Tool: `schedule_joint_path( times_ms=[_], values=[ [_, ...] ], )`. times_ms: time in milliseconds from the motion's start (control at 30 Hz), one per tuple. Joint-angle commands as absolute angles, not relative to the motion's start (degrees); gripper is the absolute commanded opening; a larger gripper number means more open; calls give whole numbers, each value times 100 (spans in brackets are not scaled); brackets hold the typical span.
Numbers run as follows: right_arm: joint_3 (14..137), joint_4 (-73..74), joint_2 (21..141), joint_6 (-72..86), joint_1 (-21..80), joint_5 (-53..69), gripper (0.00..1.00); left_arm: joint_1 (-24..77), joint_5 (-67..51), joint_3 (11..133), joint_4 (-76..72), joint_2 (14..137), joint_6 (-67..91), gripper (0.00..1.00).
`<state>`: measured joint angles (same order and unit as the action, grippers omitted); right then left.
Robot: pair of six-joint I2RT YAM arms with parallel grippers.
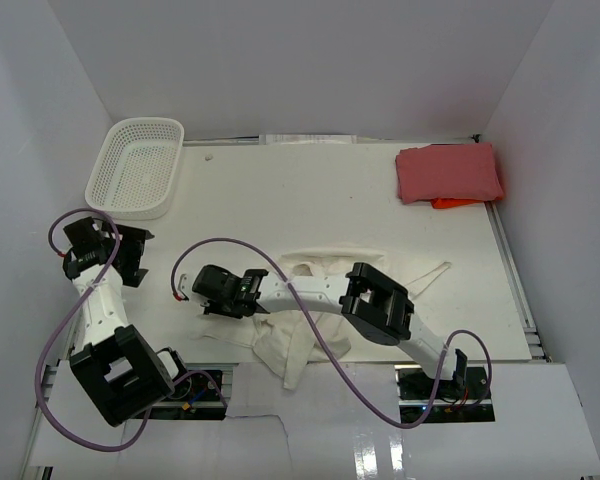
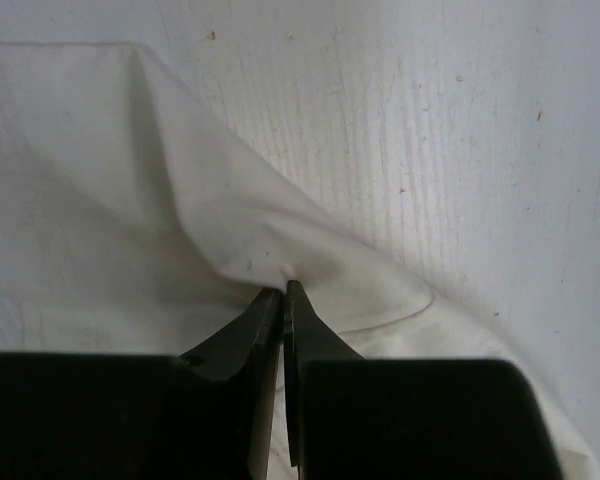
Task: Fold and stack the t-shirts
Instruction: Flatten out the tshirt
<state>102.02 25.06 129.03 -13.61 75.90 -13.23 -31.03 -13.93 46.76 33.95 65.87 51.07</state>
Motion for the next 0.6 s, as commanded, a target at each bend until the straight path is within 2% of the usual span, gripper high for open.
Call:
schedule_joint_path(
  times_ms=[0,133,300,433,567],
  values=[
    [10363,2294,12246,-1328,7480,-1503,8,-3146,-1407,4693,3287,6337,5063,98],
    [10170,2250,11191,-1055,7146,-1389,8,-3146,-1441,4685,3217,6240,4879,98],
    [9818,2224,9582,-388,6242,-1407,8,-3085,-1792,4720,3068,6249,4360,98],
    [9370,2276,8615,279,5067,-1547,8,-2866,-2320,4439,2611,6144,4210,98],
    [8904,2853,7842,861,3965,-1415,8,-2122,-2584,4535,2338,6240,3824,98]
  ],
)
